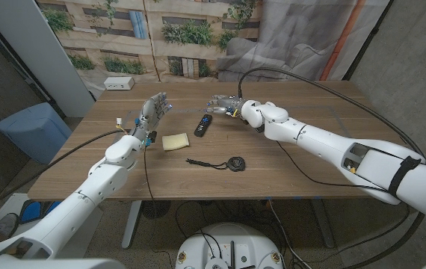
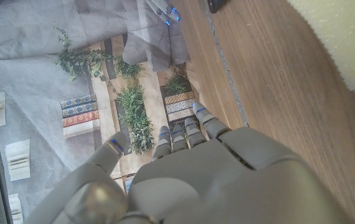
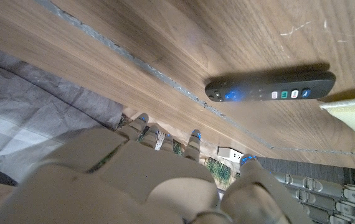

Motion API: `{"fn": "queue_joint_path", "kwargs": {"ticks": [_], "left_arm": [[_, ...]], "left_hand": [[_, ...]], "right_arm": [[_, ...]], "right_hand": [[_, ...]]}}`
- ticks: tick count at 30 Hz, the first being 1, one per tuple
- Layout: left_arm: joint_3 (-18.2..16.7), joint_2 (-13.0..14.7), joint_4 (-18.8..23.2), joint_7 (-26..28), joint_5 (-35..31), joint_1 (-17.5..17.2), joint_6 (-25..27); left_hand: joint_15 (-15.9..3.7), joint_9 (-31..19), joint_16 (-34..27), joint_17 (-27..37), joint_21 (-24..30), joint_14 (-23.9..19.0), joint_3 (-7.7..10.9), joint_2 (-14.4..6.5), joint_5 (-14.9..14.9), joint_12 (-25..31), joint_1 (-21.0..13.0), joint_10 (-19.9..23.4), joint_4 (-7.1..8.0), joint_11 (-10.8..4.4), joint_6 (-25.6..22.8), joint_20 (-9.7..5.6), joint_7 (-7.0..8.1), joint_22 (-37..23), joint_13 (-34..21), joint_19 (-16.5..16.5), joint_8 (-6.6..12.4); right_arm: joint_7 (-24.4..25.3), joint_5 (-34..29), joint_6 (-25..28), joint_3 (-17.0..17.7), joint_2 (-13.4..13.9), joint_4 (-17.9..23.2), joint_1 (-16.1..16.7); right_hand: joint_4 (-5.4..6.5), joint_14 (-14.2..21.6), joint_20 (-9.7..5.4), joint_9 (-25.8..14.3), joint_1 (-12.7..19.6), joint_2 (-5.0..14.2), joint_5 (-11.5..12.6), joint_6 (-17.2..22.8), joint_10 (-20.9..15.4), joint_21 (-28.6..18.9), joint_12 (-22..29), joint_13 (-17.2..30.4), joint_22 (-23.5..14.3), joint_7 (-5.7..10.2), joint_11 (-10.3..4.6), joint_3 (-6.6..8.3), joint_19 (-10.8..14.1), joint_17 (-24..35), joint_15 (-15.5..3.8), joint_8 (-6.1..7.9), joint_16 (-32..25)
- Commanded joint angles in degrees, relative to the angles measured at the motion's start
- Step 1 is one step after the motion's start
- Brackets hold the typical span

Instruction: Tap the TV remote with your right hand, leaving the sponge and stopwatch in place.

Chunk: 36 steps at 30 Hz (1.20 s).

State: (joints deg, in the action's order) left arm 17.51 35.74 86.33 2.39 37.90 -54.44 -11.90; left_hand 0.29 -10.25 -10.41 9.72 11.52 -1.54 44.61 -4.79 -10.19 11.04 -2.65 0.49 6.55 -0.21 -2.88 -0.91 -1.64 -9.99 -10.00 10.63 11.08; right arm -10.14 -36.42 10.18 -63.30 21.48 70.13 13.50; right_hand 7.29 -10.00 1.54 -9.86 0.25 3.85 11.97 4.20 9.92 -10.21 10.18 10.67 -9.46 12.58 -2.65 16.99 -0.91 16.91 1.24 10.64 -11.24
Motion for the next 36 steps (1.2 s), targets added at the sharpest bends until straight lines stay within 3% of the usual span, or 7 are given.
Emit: {"fn": "queue_joint_path", "kwargs": {"ticks": [1, 7, 36], "left_arm": [[-0.1, 0.3, -0.6, -0.7, 0.3, 0.1, -0.3], [-0.4, 0.7, 0.5, 0.1, 0.4, -0.7, 0.2], [-0.4, 0.4, 0.9, 0.1, 0.4, -1.3, -0.6]], "left_hand": [[0.06, -0.3, -0.1, 0.3, 0.3, -0.6, 0.21, -5.9, 0.0, 0.1, -0.4, 0.6, -0.01, -0.03, -0.3, 0.08, 0.33, -0.2, -0.3, 0.7, -0.06], [0.09, -0.3, -0.1, 0.3, 0.3, -0.6, 0.23, -5.9, 0.0, 0.1, -0.4, 0.6, 0.06, -0.05, -0.4, 0.05, 0.34, -0.2, -0.3, 0.7, -0.05], [0.07, -0.3, -0.1, 0.3, 0.2, -0.6, 0.21, -5.9, 0.0, 0.0, -0.5, 0.6, 0.03, -0.07, -0.6, 0.05, 0.36, -0.2, -0.3, 0.6, 0.0]], "right_arm": [[-0.1, 0.6, -0.4, -1.3, -1.4, -2.4, -0.6], [-0.5, 1.2, -0.7, -1.7, -1.8, -2.9, -0.7], [-0.9, 2.9, 1.3, -2.5, -2.2, -3.7, 0.0]], "right_hand": [[0.44, -4.5, 0.14, -0.1, -0.4, 1.92, 0.1, -0.2, 3.0, -0.2, 0.1, 0.0, -0.3, -0.1, 0.31, 0.02, -0.3, 0.1, 0.25, -0.11, -0.1], [0.75, -5.0, -1.47, -0.1, -0.4, 1.9, 0.1, -0.7, 3.3, -0.3, 0.2, 0.0, -0.3, -0.43, 0.58, -0.24, -0.7, 0.2, 0.11, -0.27, -0.2], [1.24, -3.7, -1.37, -0.1, -0.2, 2.13, 0.4, 0.0, 2.1, -0.9, 0.9, -0.1, -0.3, -0.55, 0.67, -0.54, 0.6, 0.2, 0.3, -0.09, -1.1]]}}
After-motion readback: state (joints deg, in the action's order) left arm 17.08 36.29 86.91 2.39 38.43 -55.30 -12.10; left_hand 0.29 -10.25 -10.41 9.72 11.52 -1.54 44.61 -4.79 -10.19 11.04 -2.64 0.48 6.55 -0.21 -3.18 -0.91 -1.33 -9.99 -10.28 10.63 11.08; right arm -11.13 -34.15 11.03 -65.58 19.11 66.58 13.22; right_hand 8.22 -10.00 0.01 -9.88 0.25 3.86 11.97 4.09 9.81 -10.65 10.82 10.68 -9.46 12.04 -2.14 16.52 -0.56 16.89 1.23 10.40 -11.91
